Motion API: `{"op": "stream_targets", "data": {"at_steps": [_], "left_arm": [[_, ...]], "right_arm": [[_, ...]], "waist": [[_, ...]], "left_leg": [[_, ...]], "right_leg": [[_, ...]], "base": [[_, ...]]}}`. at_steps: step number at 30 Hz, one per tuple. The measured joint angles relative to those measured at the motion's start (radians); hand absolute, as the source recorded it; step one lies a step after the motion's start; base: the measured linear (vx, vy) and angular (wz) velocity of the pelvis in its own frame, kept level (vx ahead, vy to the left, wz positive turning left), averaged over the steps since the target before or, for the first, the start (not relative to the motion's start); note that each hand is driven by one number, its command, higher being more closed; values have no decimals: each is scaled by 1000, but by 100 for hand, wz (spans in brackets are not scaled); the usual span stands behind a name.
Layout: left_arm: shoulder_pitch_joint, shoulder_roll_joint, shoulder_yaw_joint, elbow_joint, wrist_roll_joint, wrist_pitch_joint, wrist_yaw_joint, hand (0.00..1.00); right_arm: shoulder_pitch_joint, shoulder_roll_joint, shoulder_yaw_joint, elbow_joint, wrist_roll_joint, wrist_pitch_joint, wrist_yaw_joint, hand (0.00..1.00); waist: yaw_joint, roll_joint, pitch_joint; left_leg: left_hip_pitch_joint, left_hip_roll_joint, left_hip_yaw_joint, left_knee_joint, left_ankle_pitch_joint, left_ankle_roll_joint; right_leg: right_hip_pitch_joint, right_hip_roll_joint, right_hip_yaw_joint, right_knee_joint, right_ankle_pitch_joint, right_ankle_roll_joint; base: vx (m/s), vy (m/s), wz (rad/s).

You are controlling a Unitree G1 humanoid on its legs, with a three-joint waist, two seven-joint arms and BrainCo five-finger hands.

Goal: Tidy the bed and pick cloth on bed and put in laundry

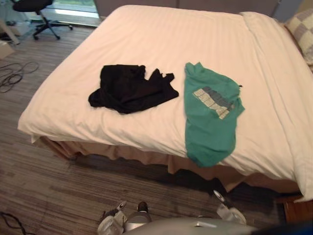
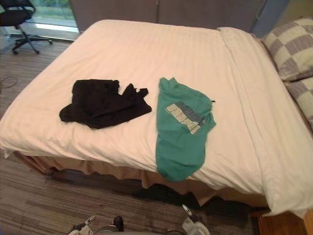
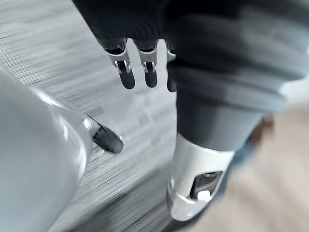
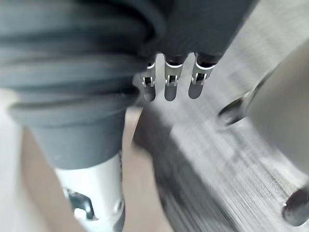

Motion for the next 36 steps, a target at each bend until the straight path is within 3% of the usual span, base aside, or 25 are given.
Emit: {"op": "stream_targets", "data": {"at_steps": [1, 2, 4, 5, 7, 10, 11, 14, 18, 21, 25, 28, 32, 36], "left_arm": [[3, 20, 164, -4, -59, -2, -1, 0], [5, 35, 237, -5, -79, -4, -2, 0], [-4, 149, 460, -15, -125, -5, -2, 0], [-6, 187, 489, -24, -128, -5, -3, 0], [-16, 356, 546, -41, -109, -3, -10, 0], [-59, 491, 513, -37, -55, -2, -7, 0], [-88, 553, 461, -37, -23, 1, -4, 0], [-136, 679, 290, -92, 47, 2, -1, 0], [-128, 770, 88, -443, 248, -38, 84, 0], [-139, 788, -27, -635, 372, -68, 124, 0], [-167, 766, -175, -795, 452, -75, 128, 0], [-213, 639, -309, -871, 496, -66, 117, 0], [-263, 516, -432, -852, 505, -20, 89, 0], [-370, 464, -481, -695, 509, 28, 75, 0]], "right_arm": [[48, -1, -130, 10, 51, 2, -2, 0], [63, -2, -185, 9, 61, 5, -2, 0], [92, -41, -361, 5, 62, 24, -5, 0], [97, -62, -386, 1, 62, 27, -7, 0], [84, -175, -454, -45, -3, 33, -17, 0], [39, -329, -511, -86, -114, 36, -38, 0], [4, -405, -509, -106, -171, 36, -50, 0], [-71, -526, -397, -255, -293, 34, -73, 0], [-85, -550, -193, -614, -433, -16, -121, 0], [-86, -550, -83, -763, -517, -33, -129, 0], [-123, -550, 23, -840, -579, -36, -121, 0], [-186, -550, 134, -884, -626, -32, -94, 0], [-275, -548, 290, -900, -677, -19, -53, 0], [-296, -492, 407, -915, -723, 3, -25, 0]], "waist": [[4, -1, -22], [3, 2, -34], [3, -7, -54], [3, -10, -60], [3, -10, -89], [1, 1, -138], [0, -1, -151], [-8, 4, -159], [-19, 19, -193], [-31, 42, -214], [-47, 60, -226], [-63, 60, -220], [-82, 57, -184], [-110, 69, -135]], "left_leg": [[-13, -2, -16, 0, -5, 1], [-21, 0, -22, 1, -5, 1], [-23, 11, -25, 1, -7, 2], [-21, 16, -23, 1, -7, 2], [-17, 34, -16, 2, -7, 3], [-27, 37, -16, 7, -7, 3], [-26, 33, -20, 7, -7, 3], [-34, 33, -20, 6, -7, 4], [-72, 26, -19, 2, -1, 13], [-74, 16, -19, 2, 2, 16], [-97, 11, -19, 2, 17, 25], [-97, 15, -15, 7, 30, 23], [-103, 27, 28, 7, 50, 15], [-110, 40, 77, 7, 80, 15]], "right_leg": [[-6, 2, -17, 4, 8, 14], [-13, 3, -26, 12, 13, 19], [-24, 14, -28, 50, 21, 10], [-25, 18, -28, 57, 26, 8], [-38, 36, -22, 88, 48, -18], [-58, 40, -14, 97, 61, -34], [-57, 39, -9, 96, 61, -34], [-62, 40, 5, 85, 61, -34], [-94, 35, 14, 76, 52, -45], [-97, 26, 29, 76, 52, -45], [-125, 20, 45, 76, 52, -45], [-132, 22, 61, 76, 52, -45], [-166, 30, 120, 76, 52, -45], [-209, 41, 187, 70, 56, -40]], "base": [[124, 16, 30], [160, 29, 37], [125, 39, 30], [86, 38, 25], [48, 37, 14], [13, 35, 3], [-16, 36, 6], [-76, 3, -3], [-66, -13, -7], [-23, 30, -1], [-24, 20, -1], [-41, -19, -4], [-82, -39, -35], [-145, -44, -53]]}}
